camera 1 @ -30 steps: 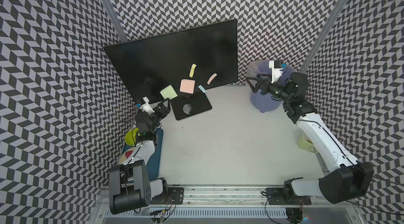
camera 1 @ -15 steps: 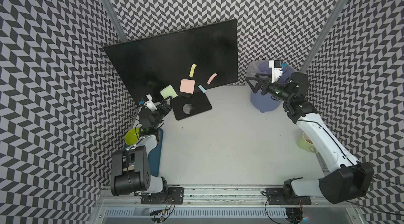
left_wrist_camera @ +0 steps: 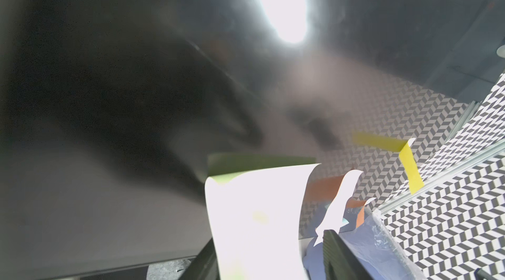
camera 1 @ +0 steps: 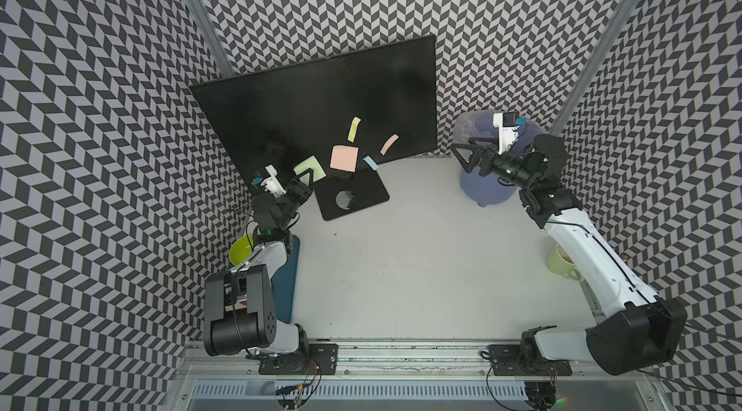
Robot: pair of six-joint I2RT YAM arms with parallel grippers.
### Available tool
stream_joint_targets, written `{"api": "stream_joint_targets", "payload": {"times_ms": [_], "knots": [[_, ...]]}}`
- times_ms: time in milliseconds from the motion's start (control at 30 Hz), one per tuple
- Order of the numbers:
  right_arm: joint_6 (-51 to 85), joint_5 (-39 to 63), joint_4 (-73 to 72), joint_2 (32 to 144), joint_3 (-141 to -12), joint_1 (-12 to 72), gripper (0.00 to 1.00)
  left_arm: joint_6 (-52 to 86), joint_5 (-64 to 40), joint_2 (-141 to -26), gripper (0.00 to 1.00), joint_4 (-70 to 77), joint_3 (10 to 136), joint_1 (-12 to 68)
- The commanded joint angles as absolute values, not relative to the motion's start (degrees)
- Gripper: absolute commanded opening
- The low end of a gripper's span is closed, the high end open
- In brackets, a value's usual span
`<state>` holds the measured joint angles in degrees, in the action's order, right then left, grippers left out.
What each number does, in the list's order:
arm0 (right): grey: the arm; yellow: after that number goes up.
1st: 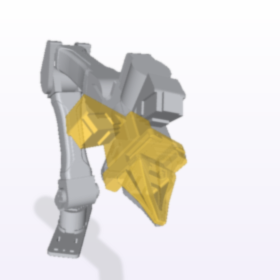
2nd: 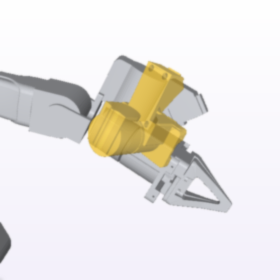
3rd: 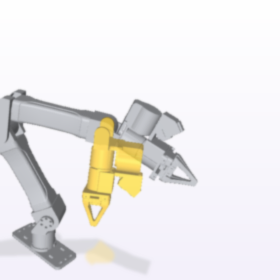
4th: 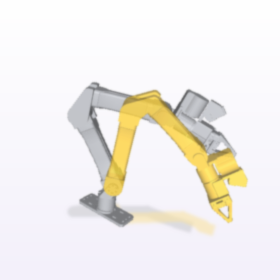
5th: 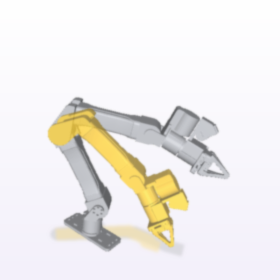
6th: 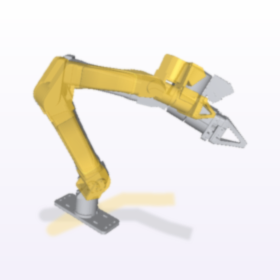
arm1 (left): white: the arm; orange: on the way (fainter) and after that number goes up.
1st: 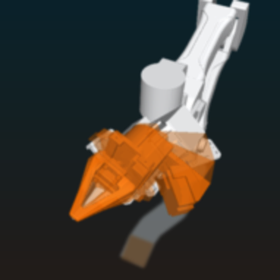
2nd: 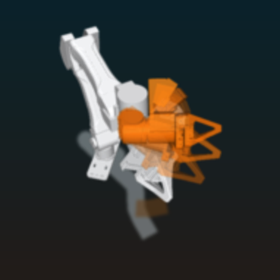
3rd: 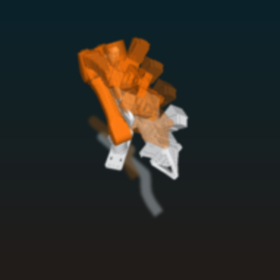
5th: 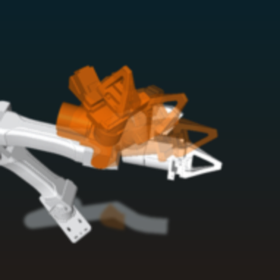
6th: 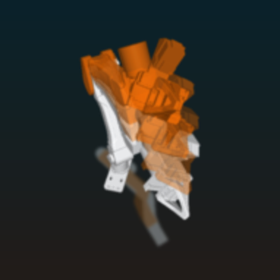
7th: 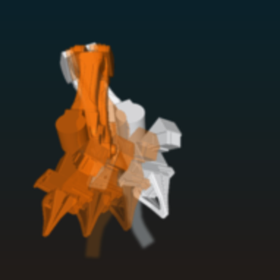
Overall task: Remove the sticky note from the monitor
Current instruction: Tear off the sticky note from the monitor.
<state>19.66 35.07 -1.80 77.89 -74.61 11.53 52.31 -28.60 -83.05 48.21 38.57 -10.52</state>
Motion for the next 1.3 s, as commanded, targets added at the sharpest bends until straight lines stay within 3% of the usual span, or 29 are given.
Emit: {"api": "stream_joint_targets", "payload": {"times_ms": [0,100,267,533,733,1067,1267], "knots": [[20.05,35.77,-5.14,76.28,-73.95,11.87,0.99,51.63,-29.60,-82.28,0.50,47.76,39.89,-10.37],[20.30,35.93,-5.32,76.38,-73.87,11.86,0.99,51.97,-29.54,-82.34,0.35,46.80,39.54,-10.40],[20.39,35.91,-5.54,76.39,-73.57,11.87,0.99,52.38,-29.87,-81.56,0.00,45.97,39.03,-10.31],[21.95,37.19,-6.01,75.67,-73.08,11.87,0.99,52.62,-29.99,-76.31,0.00,44.23,37.14,-10.07],[31.62,39.06,-10.79,73.93,-68.69,12.60,0.99,52.72,-28.00,-68.25,0.00,40.38,36.77,-6.23],[42.99,38.48,-19.59,76.33,-67.94,22.30,0.97,56.40,-24.50,-64.33,0.00,44.54,42.54,7.43],[54.87,44.25,-33.77,82.02,-68.15,24.91,0.88,59.75,-23.27,-68.19,0.00,51.58,46.77,18.22]]}}
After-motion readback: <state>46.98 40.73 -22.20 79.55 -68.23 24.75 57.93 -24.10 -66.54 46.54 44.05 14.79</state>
